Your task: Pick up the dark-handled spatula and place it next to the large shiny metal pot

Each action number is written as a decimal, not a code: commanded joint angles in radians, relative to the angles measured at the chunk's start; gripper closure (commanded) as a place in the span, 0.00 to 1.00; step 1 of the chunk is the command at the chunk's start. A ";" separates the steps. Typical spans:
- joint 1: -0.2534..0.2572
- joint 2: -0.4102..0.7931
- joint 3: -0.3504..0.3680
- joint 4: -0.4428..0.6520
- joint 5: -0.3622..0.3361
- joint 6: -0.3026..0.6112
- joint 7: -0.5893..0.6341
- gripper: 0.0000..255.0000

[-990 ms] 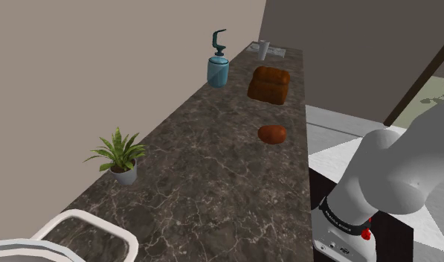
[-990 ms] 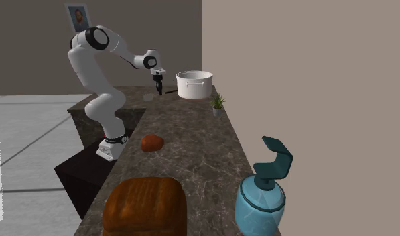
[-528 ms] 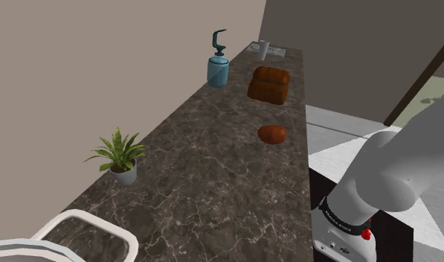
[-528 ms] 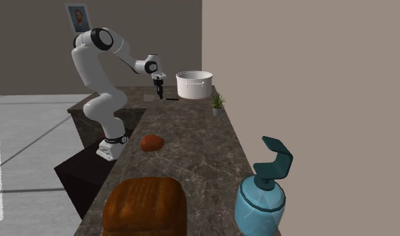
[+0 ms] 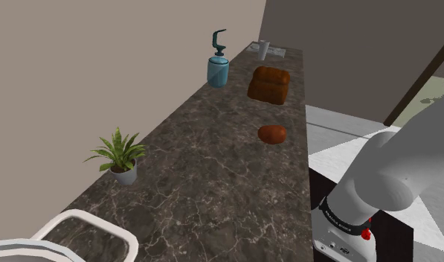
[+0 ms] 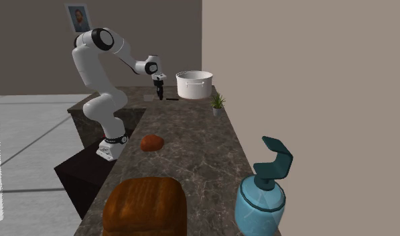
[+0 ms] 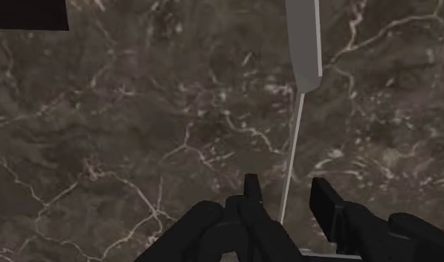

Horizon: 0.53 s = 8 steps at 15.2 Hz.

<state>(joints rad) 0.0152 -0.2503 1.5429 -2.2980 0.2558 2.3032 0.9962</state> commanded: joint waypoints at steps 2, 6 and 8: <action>-0.002 0.000 0.003 -0.001 0.000 0.000 0.000 0.00; 0.082 -0.007 -0.085 0.011 0.000 -0.035 0.000 0.00; 0.192 -0.045 -0.211 0.042 0.025 -0.108 -0.021 0.00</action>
<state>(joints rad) 0.1719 -0.2838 1.3765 -2.2693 0.2746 2.2242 0.9842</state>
